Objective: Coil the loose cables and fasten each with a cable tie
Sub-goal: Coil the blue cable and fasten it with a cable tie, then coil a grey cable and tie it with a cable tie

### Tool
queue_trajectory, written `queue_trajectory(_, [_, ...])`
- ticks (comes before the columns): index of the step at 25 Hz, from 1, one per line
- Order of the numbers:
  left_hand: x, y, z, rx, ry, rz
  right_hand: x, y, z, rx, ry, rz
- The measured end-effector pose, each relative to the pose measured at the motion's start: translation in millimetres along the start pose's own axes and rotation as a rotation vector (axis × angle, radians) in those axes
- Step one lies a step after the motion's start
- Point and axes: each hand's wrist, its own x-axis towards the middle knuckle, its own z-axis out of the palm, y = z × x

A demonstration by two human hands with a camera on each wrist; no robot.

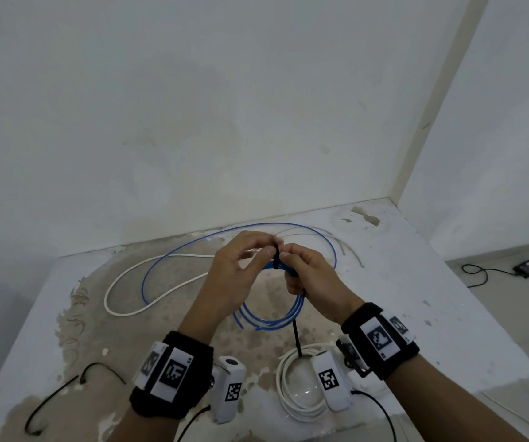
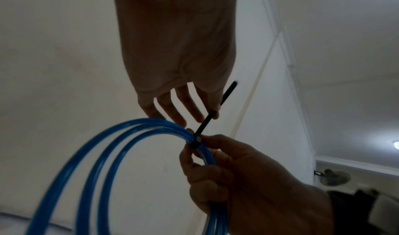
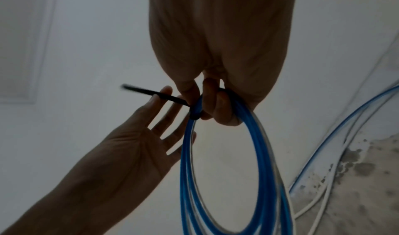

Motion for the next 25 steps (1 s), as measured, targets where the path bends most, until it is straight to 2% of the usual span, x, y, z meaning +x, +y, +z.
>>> queue_trajectory(4, [-0.1, -4.8, -0.9, 0.035, 0.117, 0.035, -12.7, 6.9, 4.8, -0.1, -0.091, -0.015])
queue_trajectory(9, [-7.7, -3.3, 14.4, -0.05, 0.152, -0.027, -27.4, 7.2, 1.6, -0.193, -0.083, -0.016])
queue_trajectory(11, [-7.7, -10.0, 24.2, -0.112, 0.076, -0.11, -30.4, 8.1, -10.4, -0.184, -0.024, 0.025])
queue_trajectory(15, [-20.9, -23.0, 59.6, -0.089, -0.205, -0.292, -32.7, 11.5, -47.3, 0.183, 0.143, 0.09])
queue_trajectory(16, [-24.8, -22.6, 73.1, -0.131, -0.217, -0.339, -34.5, 11.4, -57.2, 0.229, 0.193, 0.106])
queue_trajectory(19, [-21.1, -24.1, 107.4, -0.377, -0.042, -0.508, -48.3, 17.3, -77.7, 0.147, 0.279, 0.167])
queue_trajectory(21, [-10.7, -23.3, 124.6, -0.484, 0.004, -0.566, -61.1, 24.3, -89.4, 0.094, 0.286, 0.196])
queue_trajectory(23, [-6.7, -25.2, 143.0, -0.473, -0.087, -0.584, -68.2, 30.9, -104.8, 0.091, 0.326, 0.194])
queue_trajectory(25, [-9.5, -31.3, 157.2, -0.354, -0.251, -0.636, -70.6, 35.5, -130.2, 0.101, 0.424, 0.185])
